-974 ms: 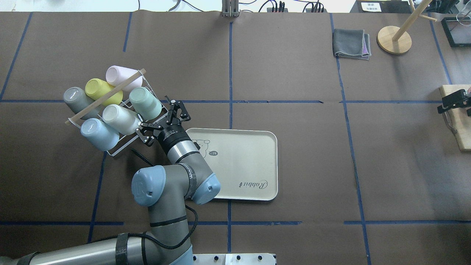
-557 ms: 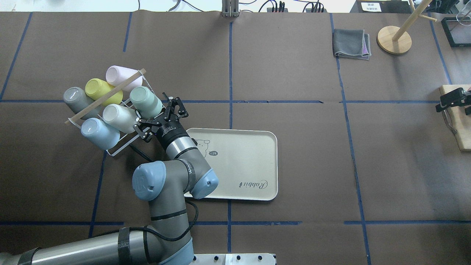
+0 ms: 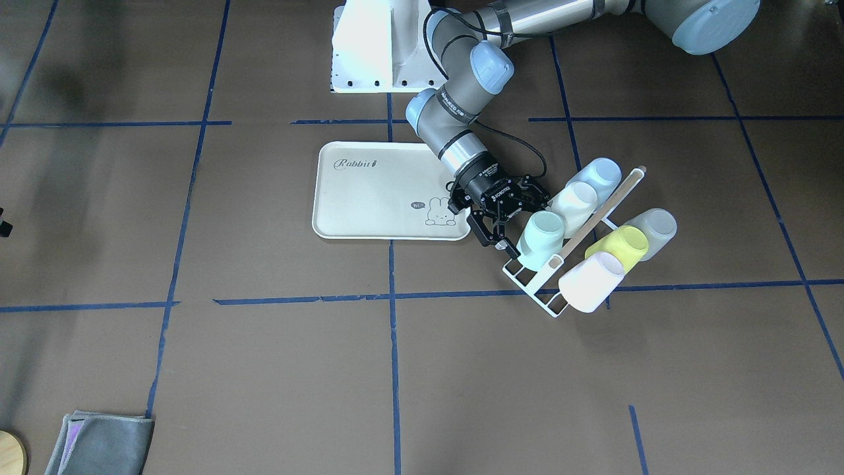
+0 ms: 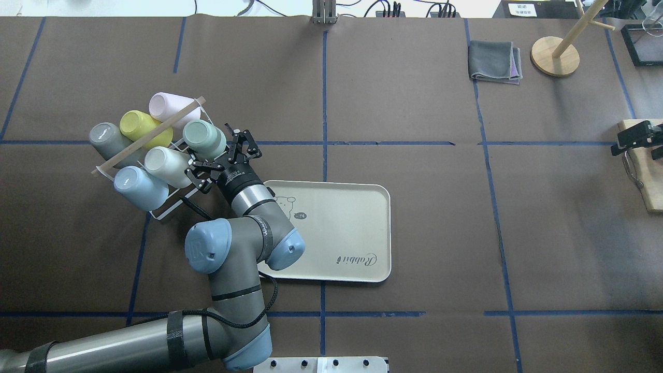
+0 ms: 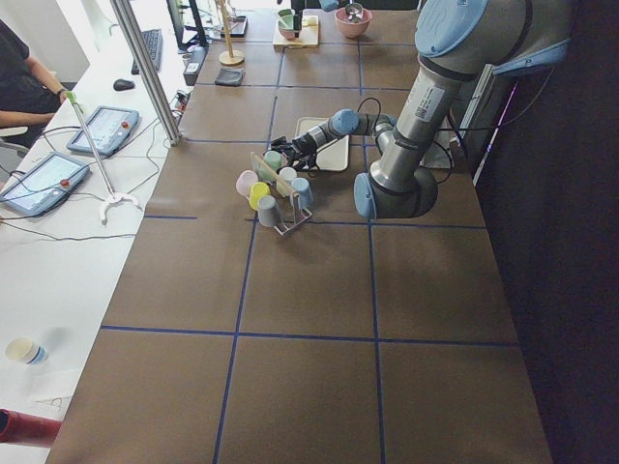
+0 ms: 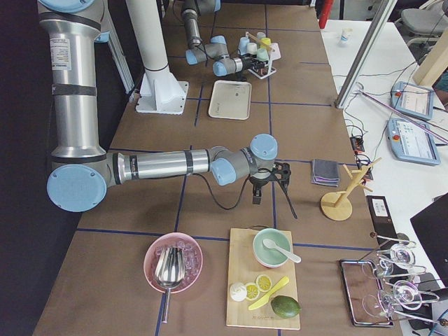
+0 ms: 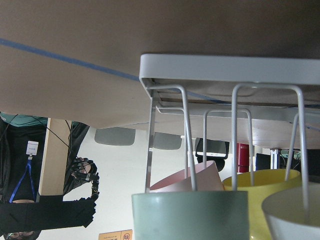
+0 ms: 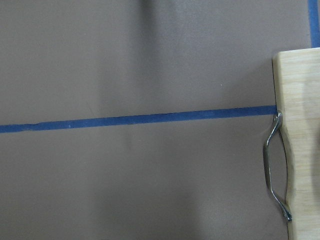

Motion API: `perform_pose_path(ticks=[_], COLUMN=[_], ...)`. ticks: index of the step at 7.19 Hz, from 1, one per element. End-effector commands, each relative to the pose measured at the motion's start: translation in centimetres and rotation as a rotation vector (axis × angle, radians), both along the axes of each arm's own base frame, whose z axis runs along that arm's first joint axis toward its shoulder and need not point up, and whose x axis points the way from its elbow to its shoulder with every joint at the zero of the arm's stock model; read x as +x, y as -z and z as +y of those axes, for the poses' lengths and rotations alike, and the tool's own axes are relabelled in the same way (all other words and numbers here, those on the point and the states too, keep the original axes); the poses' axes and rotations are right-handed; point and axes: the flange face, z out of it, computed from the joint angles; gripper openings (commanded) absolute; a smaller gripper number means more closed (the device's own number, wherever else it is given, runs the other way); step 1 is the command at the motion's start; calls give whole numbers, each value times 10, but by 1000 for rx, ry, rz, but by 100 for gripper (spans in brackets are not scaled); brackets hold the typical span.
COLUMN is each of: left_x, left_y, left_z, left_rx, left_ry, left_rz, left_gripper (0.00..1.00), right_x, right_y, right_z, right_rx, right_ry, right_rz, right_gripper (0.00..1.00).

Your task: Pick up and place green cup on tray

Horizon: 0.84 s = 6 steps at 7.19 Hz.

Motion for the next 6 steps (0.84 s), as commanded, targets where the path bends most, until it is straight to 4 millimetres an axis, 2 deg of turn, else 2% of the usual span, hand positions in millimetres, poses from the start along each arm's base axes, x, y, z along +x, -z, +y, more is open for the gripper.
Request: perform_pose_path(ticks=[1,6], left_x=[-1,-5], left_y=[-3,-11], left_z=[-2,-5], left_rx=[1,-1], left_ry=[6,16], left_rz=[3,-1], left_gripper=[99,97], right_x=[-1,-1], right_y=[3,4], right_z=[-4,-5], right_rx=[3,4], right_ry=[-1,-1], right_rz=[0,-1], right_gripper=[100,100])
